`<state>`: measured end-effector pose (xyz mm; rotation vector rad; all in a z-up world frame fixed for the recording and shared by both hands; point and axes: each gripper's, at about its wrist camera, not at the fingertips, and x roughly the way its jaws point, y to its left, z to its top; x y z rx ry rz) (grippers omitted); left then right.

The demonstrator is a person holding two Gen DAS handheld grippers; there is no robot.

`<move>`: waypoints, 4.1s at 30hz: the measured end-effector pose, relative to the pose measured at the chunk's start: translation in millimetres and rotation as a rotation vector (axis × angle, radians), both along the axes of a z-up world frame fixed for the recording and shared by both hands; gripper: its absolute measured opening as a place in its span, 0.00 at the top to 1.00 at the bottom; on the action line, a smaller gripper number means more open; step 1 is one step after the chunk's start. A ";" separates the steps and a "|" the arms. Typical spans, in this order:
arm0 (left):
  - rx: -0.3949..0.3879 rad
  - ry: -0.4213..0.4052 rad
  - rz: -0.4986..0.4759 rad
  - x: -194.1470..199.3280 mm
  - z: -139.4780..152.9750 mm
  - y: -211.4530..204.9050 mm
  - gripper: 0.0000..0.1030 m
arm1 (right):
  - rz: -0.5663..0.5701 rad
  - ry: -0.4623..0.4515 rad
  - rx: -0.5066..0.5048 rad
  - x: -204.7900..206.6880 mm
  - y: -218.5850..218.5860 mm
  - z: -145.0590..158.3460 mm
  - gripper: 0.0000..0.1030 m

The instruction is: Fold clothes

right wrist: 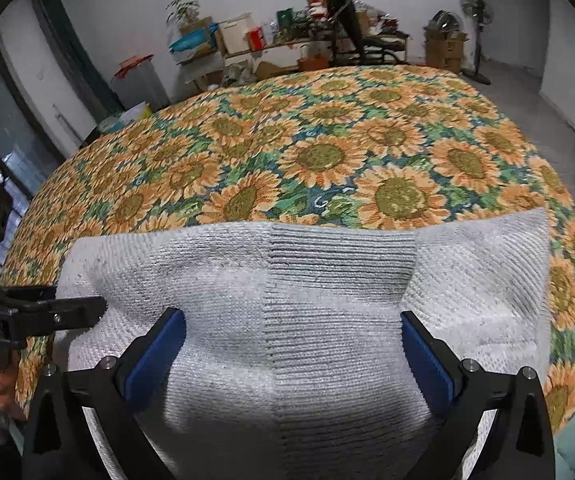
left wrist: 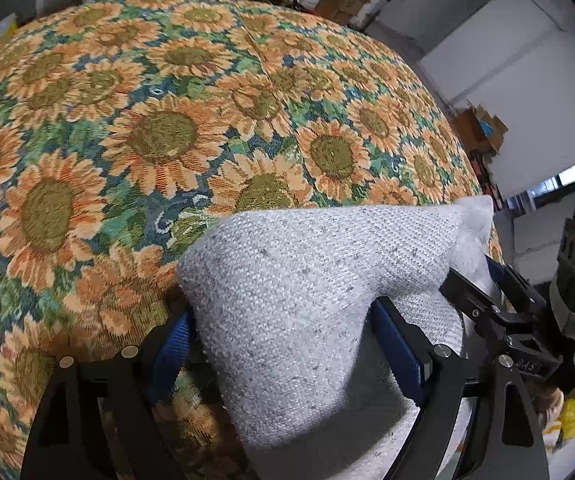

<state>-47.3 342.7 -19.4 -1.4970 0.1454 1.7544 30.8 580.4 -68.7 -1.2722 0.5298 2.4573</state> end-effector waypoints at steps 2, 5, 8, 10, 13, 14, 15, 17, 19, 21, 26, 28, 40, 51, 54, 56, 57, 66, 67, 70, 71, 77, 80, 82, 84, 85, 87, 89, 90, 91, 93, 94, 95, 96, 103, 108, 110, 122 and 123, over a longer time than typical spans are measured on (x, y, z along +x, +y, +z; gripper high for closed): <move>0.008 0.021 0.025 5.7 5.1 -6.2 0.16 | -0.038 -0.011 0.021 5.7 -4.9 7.5 0.00; -0.006 0.058 0.059 16.6 18.3 -17.4 0.17 | -0.068 -0.026 0.134 19.8 -22.8 28.7 0.03; 0.007 0.116 0.044 30.3 45.7 -28.2 0.19 | -0.030 -0.042 0.246 34.9 -45.3 44.6 0.03; 0.050 0.145 -0.017 42.4 63.1 -26.4 0.19 | 0.016 -0.057 0.251 39.6 -56.2 43.6 0.01; 0.056 0.154 -0.129 57.3 66.1 -17.8 0.19 | 0.046 -0.113 0.213 39.3 -61.7 20.2 0.00; -0.008 0.146 -0.133 57.9 51.5 -10.4 0.19 | 0.035 -0.100 0.193 41.2 -59.0 17.8 0.00; -0.077 0.136 -0.135 58.2 36.0 -2.9 0.19 | 0.025 -0.087 0.172 43.1 -56.4 15.5 0.00; -0.087 0.122 -0.121 55.6 22.7 -2.3 0.15 | 0.005 -0.063 0.134 47.0 -51.4 10.9 0.00; -0.049 0.105 -0.107 52.2 19.6 -6.4 0.14 | 0.013 -0.055 0.147 45.7 -54.3 8.5 0.00; -0.049 0.104 -0.100 49.9 17.6 -5.8 0.13 | 0.006 -0.052 0.152 44.2 -56.3 7.0 0.00; 0.001 0.106 -0.072 52.0 15.6 -13.5 0.09 | -0.021 -0.042 0.155 43.1 -59.2 3.6 0.00; 0.004 0.088 -0.028 51.6 16.3 -26.9 0.09 | -0.067 -0.047 0.145 49.4 -62.5 7.7 0.00; 0.093 0.036 0.151 61.4 40.4 -81.5 0.10 | -0.490 -0.085 0.046 184.9 -21.6 -6.6 0.03; 0.101 -0.050 0.297 59.5 12.5 -84.7 0.10 | -0.583 0.251 -0.342 232.9 3.1 -35.1 0.03; 0.124 -0.054 0.311 60.3 12.1 -91.8 0.10 | -0.594 0.280 -0.339 225.7 9.7 -44.6 0.03; 0.146 -0.050 0.314 61.7 15.2 -95.9 0.10 | -0.619 0.315 -0.333 225.4 16.0 -46.9 0.03; 0.159 -0.036 0.305 63.4 20.5 -96.0 0.10 | -0.630 0.335 -0.350 226.3 20.4 -48.9 0.03; 0.224 0.025 0.138 82.5 51.0 -55.3 0.10 | -0.616 0.368 -0.431 213.2 38.6 -65.9 0.25; 0.219 0.023 0.122 84.6 49.5 -50.4 0.10 | -0.613 0.361 -0.424 210.7 37.7 -66.8 0.32; 0.194 0.026 0.089 91.0 43.6 -43.2 0.10 | -0.606 0.338 -0.406 203.3 35.2 -69.5 0.33; 0.183 0.035 0.082 90.8 41.9 -41.2 0.10 | -0.604 0.330 -0.400 200.8 34.4 -70.4 0.33; 0.177 0.054 0.067 92.0 39.8 -42.2 0.10 | -0.574 0.301 -0.305 192.3 28.1 -55.6 0.62; 0.187 0.042 0.070 90.5 39.4 -45.2 0.10 | -0.550 0.315 -0.272 190.6 26.6 -43.6 0.69; 0.204 0.032 0.075 89.4 36.8 -46.9 0.10 | -0.532 0.330 -0.264 188.4 26.3 -36.3 0.73; 0.232 0.015 0.081 89.8 38.4 -51.8 0.10 | -0.503 0.350 -0.241 183.5 25.9 -23.1 0.73; 0.246 0.007 0.083 90.1 39.2 -54.3 0.10 | -0.485 0.357 -0.227 179.8 24.2 -17.2 0.73; 0.261 -0.007 0.100 86.5 38.9 -55.4 0.10 | -0.449 0.361 -0.182 169.7 19.6 -5.2 0.73; 0.263 -0.009 0.111 84.5 38.4 -56.7 0.10 | -0.423 0.332 -0.141 160.7 15.2 -0.2 0.73; 0.257 -0.005 0.113 84.4 38.1 -57.4 0.10 | -0.425 0.309 -0.131 155.2 14.4 -2.4 0.71; 0.250 0.000 0.116 84.4 37.8 -58.1 0.10 | -0.429 0.288 -0.123 150.3 13.8 -4.8 0.66; 0.238 0.009 0.126 83.1 36.4 -61.0 0.10 | -0.463 0.266 -0.145 150.5 17.7 -13.4 0.49; 0.232 0.013 0.136 82.0 35.9 -63.4 0.10 | -0.479 0.256 -0.159 150.9 19.7 -17.8 0.38; 0.227 0.017 0.146 80.9 35.3 -65.9 0.10 | -0.489 0.260 -0.199 153.9 21.6 -23.4 0.35; 0.221 0.021 0.156 79.7 34.7 -68.3 0.10 | -0.499 0.263 -0.239 157.0 23.2 -28.9 0.33; 0.219 -0.006 0.277 59.8 26.9 -91.0 0.09 | -0.443 0.270 -0.438 169.9 2.4 -47.8 0.32; 0.219 -0.138 0.302 53.7 6.0 -97.8 0.09 | -0.156 0.266 -0.424 125.9 -52.3 -20.2 0.32; 0.237 -0.198 0.299 53.0 -2.3 -98.9 0.09 | -0.056 0.257 -0.330 106.8 -72.9 -1.3 0.32; 0.335 -0.255 0.208 58.8 11.6 -84.8 0.57 | 0.237 0.167 0.187 80.8 -157.4 24.2 0.14; 0.351 -0.268 0.196 56.8 15.6 -83.4 0.57 | 0.257 0.169 0.231 80.4 -164.5 24.8 0.13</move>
